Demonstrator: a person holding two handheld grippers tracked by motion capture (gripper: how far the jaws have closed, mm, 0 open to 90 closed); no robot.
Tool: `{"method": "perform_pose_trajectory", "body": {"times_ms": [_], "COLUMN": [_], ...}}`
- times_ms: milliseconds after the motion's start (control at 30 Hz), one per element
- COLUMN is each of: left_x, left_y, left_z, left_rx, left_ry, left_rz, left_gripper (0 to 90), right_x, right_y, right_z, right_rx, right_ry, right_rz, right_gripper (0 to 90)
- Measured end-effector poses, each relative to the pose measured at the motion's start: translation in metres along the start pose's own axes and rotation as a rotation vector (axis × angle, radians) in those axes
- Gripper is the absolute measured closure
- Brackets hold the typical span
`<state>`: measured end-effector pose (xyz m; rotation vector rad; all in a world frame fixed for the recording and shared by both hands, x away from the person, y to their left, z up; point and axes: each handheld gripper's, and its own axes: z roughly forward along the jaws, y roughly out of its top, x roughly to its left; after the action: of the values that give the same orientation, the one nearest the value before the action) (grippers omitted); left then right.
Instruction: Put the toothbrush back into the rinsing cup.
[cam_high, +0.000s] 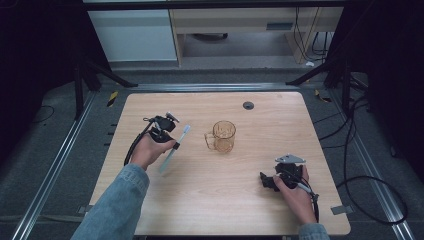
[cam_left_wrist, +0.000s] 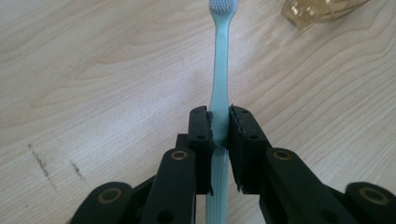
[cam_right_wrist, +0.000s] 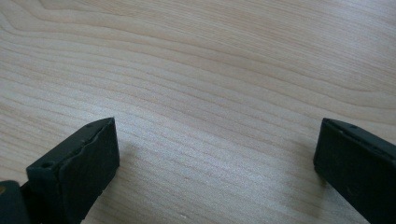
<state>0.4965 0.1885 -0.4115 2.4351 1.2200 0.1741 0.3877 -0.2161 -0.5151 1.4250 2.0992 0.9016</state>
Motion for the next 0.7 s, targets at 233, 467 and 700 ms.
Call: {"method": "perform_pose_trajectory", "body": {"times_ms": [233, 467, 700], "left_x": [-0.004, -0.008, -0.018], "left_y": [0.004, 0.009, 0.011], "left_z": [-0.008, -0.012, -0.017], "left_rx": [-0.094, -0.143, -0.245], "left_ry": [0.009, 0.009, 0.012], "left_rz": [0.02, 0.023, 0.04], "left_gripper": [78.9, 78.9, 78.9], "right_x": [0.0, 0.0, 0.0], "right_y": [0.0, 0.0, 0.0], "right_z": [0.0, 0.0, 0.0], "right_rx": [0.0, 0.0, 0.0], "right_ry": [0.0, 0.0, 0.003], "right_rz": [0.0, 0.0, -0.002], "right_gripper": [0.6, 0.6, 0.6]}}
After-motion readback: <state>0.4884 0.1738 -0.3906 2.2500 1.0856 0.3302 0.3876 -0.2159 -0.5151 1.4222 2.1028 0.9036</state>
